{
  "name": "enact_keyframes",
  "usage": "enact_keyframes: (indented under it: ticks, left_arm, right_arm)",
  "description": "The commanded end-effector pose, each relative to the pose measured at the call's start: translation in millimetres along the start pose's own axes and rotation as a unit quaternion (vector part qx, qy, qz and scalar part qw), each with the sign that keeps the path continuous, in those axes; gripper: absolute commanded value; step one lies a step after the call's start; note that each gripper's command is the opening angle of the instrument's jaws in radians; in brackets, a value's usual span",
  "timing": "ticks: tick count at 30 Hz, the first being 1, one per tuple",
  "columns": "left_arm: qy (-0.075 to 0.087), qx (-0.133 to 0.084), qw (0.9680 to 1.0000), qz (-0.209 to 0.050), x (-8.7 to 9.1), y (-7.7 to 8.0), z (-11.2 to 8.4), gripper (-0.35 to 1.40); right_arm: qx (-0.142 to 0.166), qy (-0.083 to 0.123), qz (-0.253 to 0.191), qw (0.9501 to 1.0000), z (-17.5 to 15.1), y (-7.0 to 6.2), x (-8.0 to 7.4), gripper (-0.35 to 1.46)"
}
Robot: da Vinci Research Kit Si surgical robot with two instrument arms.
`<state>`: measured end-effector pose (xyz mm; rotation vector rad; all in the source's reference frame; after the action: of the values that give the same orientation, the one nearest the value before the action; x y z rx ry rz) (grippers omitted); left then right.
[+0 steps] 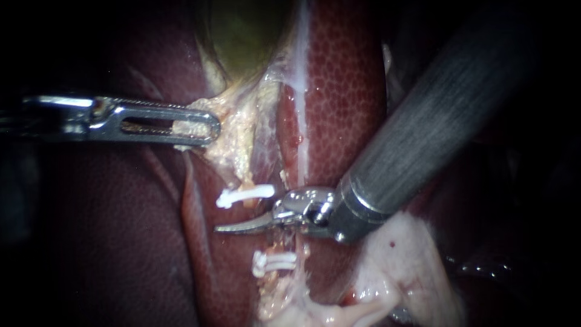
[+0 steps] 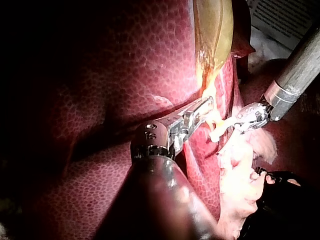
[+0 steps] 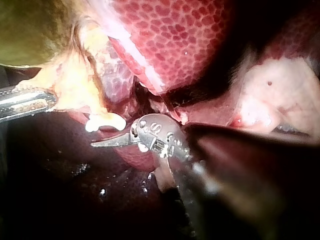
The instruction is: Go back from the cut left tube
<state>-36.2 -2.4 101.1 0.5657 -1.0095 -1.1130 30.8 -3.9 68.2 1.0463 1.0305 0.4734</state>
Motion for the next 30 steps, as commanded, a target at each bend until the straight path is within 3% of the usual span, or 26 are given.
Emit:
enact_keyframes:
  ticks: [1,7,10,12,14,16,27,30]
  left_arm:
    - [0.000,0.000,1.0000,0.000,0.0,0.0,0.0,-0.05]
    - [0.000,0.000,1.0000,0.000,0.0,0.0,0.0,-0.05]
    - [0.000,0.000,1.0000,0.000,0.0,0.0,0.0,-0.05]
    - [0.000,0.000,1.0000,0.000,0.0,0.0,-0.1,-0.05]
    - [0.000,0.000,1.0000,0.000,0.0,0.0,-0.1,-0.05]
    - [0.000,0.000,1.0000,0.000,0.0,0.0,-0.1,-0.05]
    - [0.000,0.000,1.0000,0.000,0.0,0.0,-0.2,-0.05]
    - [0.000,0.000,1.0000,0.000,0.0,0.0,-0.2,-0.05]
  right_arm:
    - [0.000,0.000,0.000,1.0000,0.0,0.0,0.0,-0.35]
    - [0.000,0.000,0.001,1.0000,0.2,0.3,-0.4,-0.32]
    - [-0.001,-0.001,-0.014,0.9999,0.4,0.3,-0.6,0.39]
    - [-0.008,0.001,-0.029,0.9995,0.5,0.4,-0.5,0.76]
    - [-0.018,0.005,-0.037,0.9991,0.5,0.4,-0.4,1.03]
    - [-0.026,0.008,-0.046,0.9986,0.6,0.4,-0.3,1.18]
    - [-0.024,0.005,-0.071,0.9972,-0.8,-0.1,-0.2,1.33]
    - [-0.038,0.009,-0.095,0.9947,-1.8,-0.6,-0.6,1.38]
